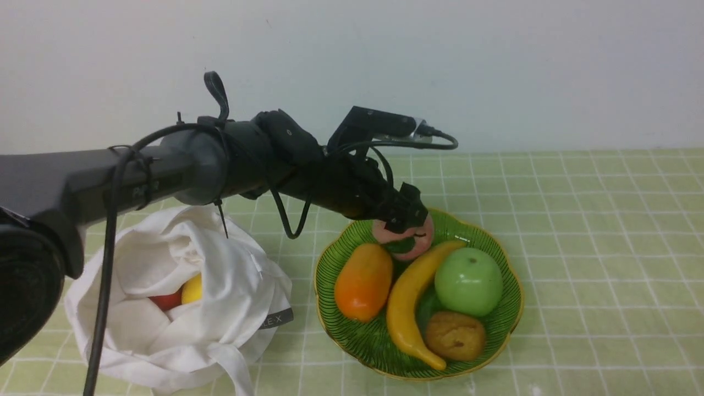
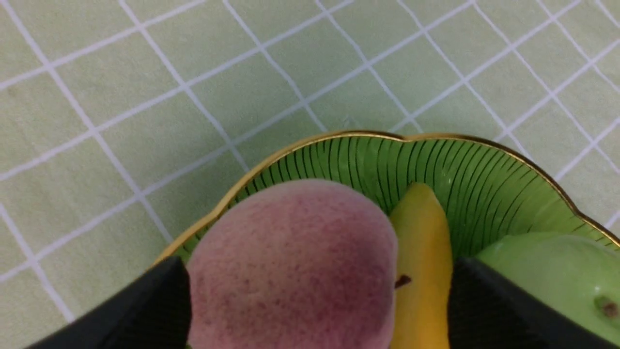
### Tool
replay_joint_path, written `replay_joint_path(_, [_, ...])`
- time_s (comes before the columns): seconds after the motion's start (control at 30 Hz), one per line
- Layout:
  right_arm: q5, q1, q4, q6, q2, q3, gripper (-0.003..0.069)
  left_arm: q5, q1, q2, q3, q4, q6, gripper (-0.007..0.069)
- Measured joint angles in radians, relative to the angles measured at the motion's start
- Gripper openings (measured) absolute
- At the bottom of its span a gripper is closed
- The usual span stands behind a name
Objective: Take the fruit out of the bag on the green coffee tablecloth and place them on the plate.
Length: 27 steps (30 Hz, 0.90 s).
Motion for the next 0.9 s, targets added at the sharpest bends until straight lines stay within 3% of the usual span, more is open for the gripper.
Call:
replay_joint_path(0.17, [0.0, 0.0, 0.0, 0.0, 0.0, 0.0, -0.0014, 0.02, 0.0, -0.056, 0.0, 0.027, 0.0, 0.0664])
replay_joint_path(0.23, [0.0, 0.0, 0.0, 0.0, 0.0, 0.0, -0.0014, 0.056, 0.0, -0.117, 0.0, 0.085, -0.018, 0.0599])
replay_joint_path(0.33, [0.0, 0.0, 0.0, 0.0, 0.0, 0.0, -0.0014, 0.146, 0.0, -0.24, 0.0, 0.194, -0.107, 0.0424])
replay_joint_path(0.37, [0.0, 0.0, 0.0, 0.0, 0.0, 0.0, -0.0014, 0.219, 0.0, -0.323, 0.0, 0.282, -0.202, 0.025])
replay_joint_path(0.4, [0.0, 0.0, 0.0, 0.0, 0.0, 0.0, -0.0014, 0.219, 0.0, -0.333, 0.0, 0.282, -0.213, 0.025])
replay_joint_path(0.47, [0.0, 0.0, 0.0, 0.0, 0.0, 0.0, -0.0014, 0.303, 0.0, -0.482, 0.009, 0.429, -0.348, 0.0048])
replay_joint_path(0.63, [0.0, 0.0, 0.0, 0.0, 0.0, 0.0, -0.0014, 0.3, 0.0, -0.712, 0.102, 0.541, -0.479, -0.0002])
replay_joint_path(0.9, [0.0, 0.0, 0.0, 0.0, 0.0, 0.0, -0.0014, 0.075, 0.0, -1.213, 0.451, 0.581, -0.573, -0.0008])
